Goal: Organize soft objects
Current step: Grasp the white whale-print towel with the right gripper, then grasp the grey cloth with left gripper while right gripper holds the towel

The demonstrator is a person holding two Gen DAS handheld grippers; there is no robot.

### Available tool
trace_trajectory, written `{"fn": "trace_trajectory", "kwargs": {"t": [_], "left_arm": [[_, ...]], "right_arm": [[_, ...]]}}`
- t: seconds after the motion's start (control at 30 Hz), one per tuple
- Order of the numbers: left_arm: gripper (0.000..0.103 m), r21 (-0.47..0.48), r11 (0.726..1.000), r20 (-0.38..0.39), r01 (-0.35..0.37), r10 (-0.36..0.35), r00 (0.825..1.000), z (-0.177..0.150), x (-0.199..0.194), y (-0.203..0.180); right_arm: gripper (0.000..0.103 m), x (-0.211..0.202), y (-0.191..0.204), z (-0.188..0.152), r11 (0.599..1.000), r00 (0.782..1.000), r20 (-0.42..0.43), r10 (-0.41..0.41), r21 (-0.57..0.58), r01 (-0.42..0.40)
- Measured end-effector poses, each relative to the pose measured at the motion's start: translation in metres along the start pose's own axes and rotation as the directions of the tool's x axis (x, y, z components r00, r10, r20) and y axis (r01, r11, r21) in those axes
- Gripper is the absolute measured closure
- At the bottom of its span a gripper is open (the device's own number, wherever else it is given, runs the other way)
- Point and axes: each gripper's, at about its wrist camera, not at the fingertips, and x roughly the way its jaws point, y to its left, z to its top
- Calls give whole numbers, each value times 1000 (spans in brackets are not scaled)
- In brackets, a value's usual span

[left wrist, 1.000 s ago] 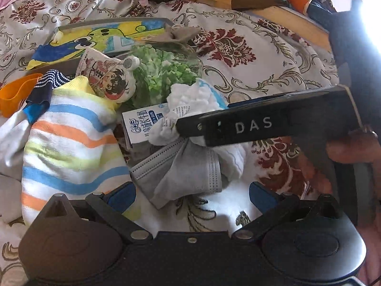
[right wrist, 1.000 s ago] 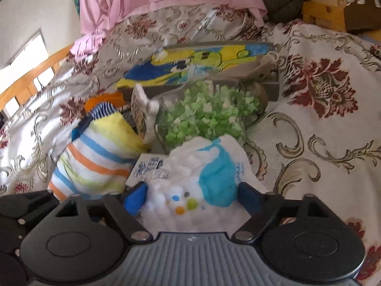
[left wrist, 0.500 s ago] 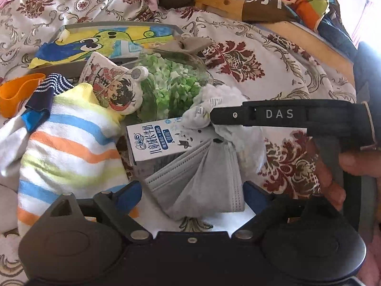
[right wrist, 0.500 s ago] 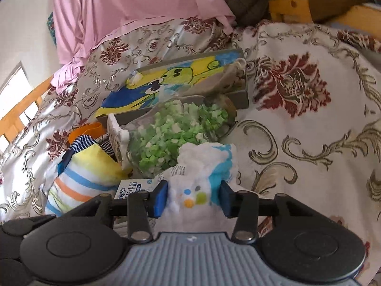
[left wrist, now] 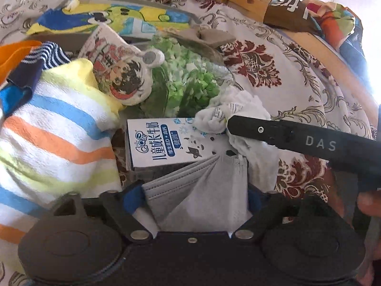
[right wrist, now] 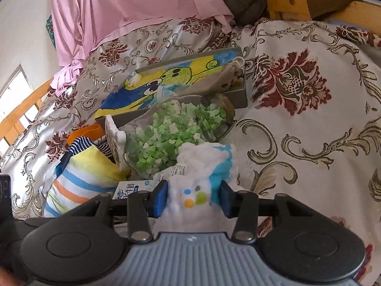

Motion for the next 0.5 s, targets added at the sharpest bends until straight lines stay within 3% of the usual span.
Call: {"fn": "trace_trajectory", "kwargs": {"t": [0.13,0.2,0.5], "left_arm": [[38,31,1000,-3,-7,7,1000,-2,1,-3],[50,41,999,-4,-12,13,1000,-2,0,-4],[74,74,997,15,-31,30,999,-7,-13,-4]], "right_arm": [[54,-1,0,0,1000,1000,5,0,6,0],[54,-1,-1,0,1000,1000,8,-2,8,2],[62,-3,1,0,1000,1000,19,1,-7,-1]]}}
